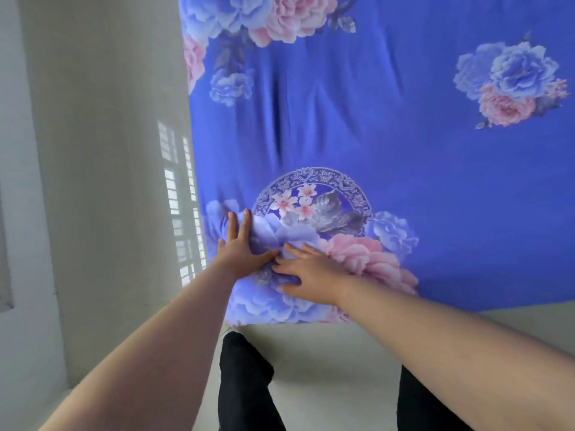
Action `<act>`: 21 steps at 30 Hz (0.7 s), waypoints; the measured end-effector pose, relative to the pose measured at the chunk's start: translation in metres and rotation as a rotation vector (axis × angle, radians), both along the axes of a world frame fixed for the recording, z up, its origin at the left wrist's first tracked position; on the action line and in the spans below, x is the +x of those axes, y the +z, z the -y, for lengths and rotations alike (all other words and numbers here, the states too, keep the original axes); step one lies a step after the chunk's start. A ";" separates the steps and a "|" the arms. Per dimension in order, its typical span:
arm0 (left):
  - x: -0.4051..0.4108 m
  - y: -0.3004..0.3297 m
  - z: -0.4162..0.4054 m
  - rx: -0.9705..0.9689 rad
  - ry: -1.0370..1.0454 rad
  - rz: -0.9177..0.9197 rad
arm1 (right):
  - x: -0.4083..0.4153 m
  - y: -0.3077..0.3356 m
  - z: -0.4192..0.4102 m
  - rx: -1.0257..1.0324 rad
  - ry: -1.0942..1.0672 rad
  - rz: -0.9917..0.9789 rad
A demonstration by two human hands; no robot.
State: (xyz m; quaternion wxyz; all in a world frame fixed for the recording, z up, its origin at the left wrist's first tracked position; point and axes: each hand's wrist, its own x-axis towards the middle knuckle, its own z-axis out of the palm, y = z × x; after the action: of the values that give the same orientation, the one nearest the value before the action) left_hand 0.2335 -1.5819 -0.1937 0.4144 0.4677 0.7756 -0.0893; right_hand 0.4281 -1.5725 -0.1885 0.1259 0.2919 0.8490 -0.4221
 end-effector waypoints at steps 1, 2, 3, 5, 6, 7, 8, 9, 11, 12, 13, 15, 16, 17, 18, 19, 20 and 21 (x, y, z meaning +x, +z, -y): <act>-0.013 -0.002 -0.003 -0.001 -0.089 0.037 | -0.013 -0.002 0.000 0.027 -0.066 -0.027; -0.029 -0.005 -0.008 -0.020 -0.188 0.082 | -0.022 -0.002 -0.003 0.046 -0.144 -0.040; -0.046 -0.005 -0.011 -0.066 -0.277 0.139 | -0.029 -0.001 -0.002 0.063 -0.193 -0.038; -0.072 0.002 -0.022 -0.108 -0.431 0.181 | -0.043 0.008 0.002 0.142 -0.239 0.016; -0.079 0.005 -0.028 -0.132 -0.515 0.181 | -0.052 0.013 0.003 0.109 -0.246 0.121; -0.085 0.009 -0.035 -0.178 -0.584 0.182 | -0.060 0.017 0.003 0.027 -0.265 0.253; -0.087 0.010 -0.041 -0.231 -0.642 0.173 | -0.069 0.020 0.004 -0.063 -0.290 0.382; -0.087 0.014 -0.048 -0.264 -0.690 0.143 | -0.075 0.020 0.003 -0.124 -0.348 0.461; -0.082 0.026 -0.060 -0.255 -0.758 0.075 | -0.083 0.020 0.003 -0.214 -0.446 0.532; -0.081 0.032 -0.067 -0.213 -0.778 0.048 | -0.085 0.022 0.002 -0.208 -0.459 0.539; -0.082 0.039 -0.075 -0.179 -0.810 0.032 | -0.087 0.020 0.002 -0.198 -0.465 0.520; -0.085 0.047 -0.085 -0.215 -0.874 0.083 | -0.088 0.021 0.005 -0.193 -0.436 0.539; -0.086 0.049 -0.090 -0.269 -0.876 0.122 | -0.092 0.025 0.003 -0.206 -0.454 0.576; -0.088 0.052 -0.096 -0.322 -0.857 0.151 | -0.095 0.028 -0.003 -0.230 -0.489 0.601; -0.092 0.051 -0.103 -0.360 -0.817 0.185 | -0.101 0.033 -0.011 -0.313 -0.522 0.639; -0.097 0.053 -0.110 -0.388 -0.766 0.217 | -0.108 0.041 -0.026 -0.391 -0.528 0.667; -0.102 0.054 -0.116 -0.392 -0.700 0.242 | -0.113 0.052 -0.043 -0.449 -0.536 0.646; -0.109 0.053 -0.123 -0.369 -0.659 0.248 | -0.117 0.058 -0.060 -0.456 -0.540 0.599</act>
State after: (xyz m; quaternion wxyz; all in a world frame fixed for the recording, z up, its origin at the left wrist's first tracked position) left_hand 0.1247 -1.4589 -0.1410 0.5311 0.6165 0.4989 -0.2983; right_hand 0.3112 -1.5124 -0.1309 0.3124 0.5763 0.5543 -0.5129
